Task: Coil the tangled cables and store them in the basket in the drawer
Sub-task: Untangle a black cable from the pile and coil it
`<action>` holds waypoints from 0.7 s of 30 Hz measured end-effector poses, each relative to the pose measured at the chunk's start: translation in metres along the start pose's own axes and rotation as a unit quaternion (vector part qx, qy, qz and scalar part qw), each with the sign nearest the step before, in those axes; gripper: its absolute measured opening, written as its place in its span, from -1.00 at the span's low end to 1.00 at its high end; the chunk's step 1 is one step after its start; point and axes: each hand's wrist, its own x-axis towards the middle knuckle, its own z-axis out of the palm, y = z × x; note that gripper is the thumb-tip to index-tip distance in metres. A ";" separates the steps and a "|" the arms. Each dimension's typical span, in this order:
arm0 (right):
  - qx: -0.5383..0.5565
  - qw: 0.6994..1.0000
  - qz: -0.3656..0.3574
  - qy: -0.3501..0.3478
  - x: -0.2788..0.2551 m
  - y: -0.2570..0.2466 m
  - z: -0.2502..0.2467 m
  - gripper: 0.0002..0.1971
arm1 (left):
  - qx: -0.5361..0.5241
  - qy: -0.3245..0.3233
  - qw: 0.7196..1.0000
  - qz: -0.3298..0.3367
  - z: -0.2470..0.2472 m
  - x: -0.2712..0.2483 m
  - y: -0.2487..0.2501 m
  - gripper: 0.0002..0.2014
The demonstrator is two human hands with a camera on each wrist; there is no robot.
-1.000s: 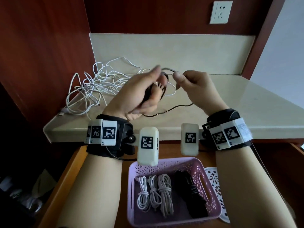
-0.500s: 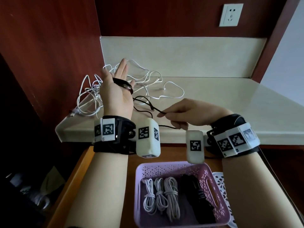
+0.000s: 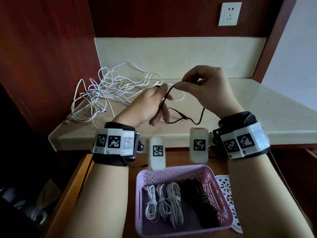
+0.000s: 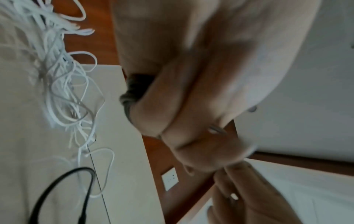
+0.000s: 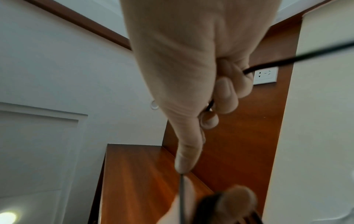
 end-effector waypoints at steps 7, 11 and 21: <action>0.014 0.999 0.036 -0.016 0.002 0.017 0.007 -0.58 | -0.156 -0.185 0.969 0.052 -0.010 -0.012 0.007 -0.42; 0.063 0.993 0.053 -0.082 0.000 0.023 0.013 -0.75 | -0.443 -0.187 0.871 0.107 -0.018 -0.005 0.008 -0.56; -0.067 0.930 0.101 -0.348 -0.008 0.024 0.018 -0.76 | -0.543 0.152 0.808 0.173 -0.024 0.011 -0.002 -0.47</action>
